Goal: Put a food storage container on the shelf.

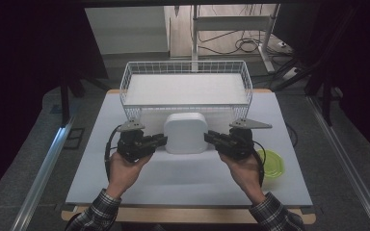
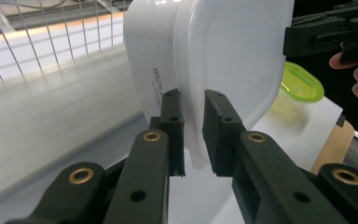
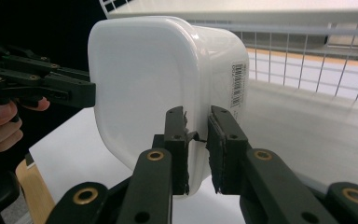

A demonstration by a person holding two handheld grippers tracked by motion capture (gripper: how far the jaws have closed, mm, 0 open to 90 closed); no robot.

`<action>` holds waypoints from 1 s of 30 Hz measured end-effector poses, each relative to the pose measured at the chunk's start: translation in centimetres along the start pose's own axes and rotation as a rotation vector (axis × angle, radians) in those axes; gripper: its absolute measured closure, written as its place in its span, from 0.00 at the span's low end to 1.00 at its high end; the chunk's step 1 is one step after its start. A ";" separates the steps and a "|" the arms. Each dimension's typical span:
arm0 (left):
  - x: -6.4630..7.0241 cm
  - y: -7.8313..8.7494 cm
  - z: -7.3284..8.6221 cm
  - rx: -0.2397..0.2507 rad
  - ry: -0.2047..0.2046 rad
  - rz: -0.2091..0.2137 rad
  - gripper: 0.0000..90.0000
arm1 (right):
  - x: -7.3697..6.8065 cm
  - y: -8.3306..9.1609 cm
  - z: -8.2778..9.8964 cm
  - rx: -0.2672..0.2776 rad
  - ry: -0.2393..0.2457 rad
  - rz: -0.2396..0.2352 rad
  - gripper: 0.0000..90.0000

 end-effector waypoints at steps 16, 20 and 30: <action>-1.0 1.6 -5.2 0.063 -0.017 -0.012 0.88 | -0.1 0.1 -5.3 0.042 0.031 -0.006 0.87; -1.3 1.9 -6.4 0.077 -0.015 -0.014 0.88 | -0.1 0.1 -6.6 0.053 0.037 -0.008 0.87; -2.3 2.2 -9.0 0.101 -0.009 -0.016 0.88 | 0.4 -0.3 -9.5 0.073 0.037 -0.012 0.87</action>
Point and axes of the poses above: each handheld gripper's, and its own axes: y roughly backward along the jaws, z roughly out of its underside, x roughly to its right, the point moved 9 cm from there along -y, roughly forward along the jaws, and after that the axes turned 10 degrees about -z, right-handed, at the moved point
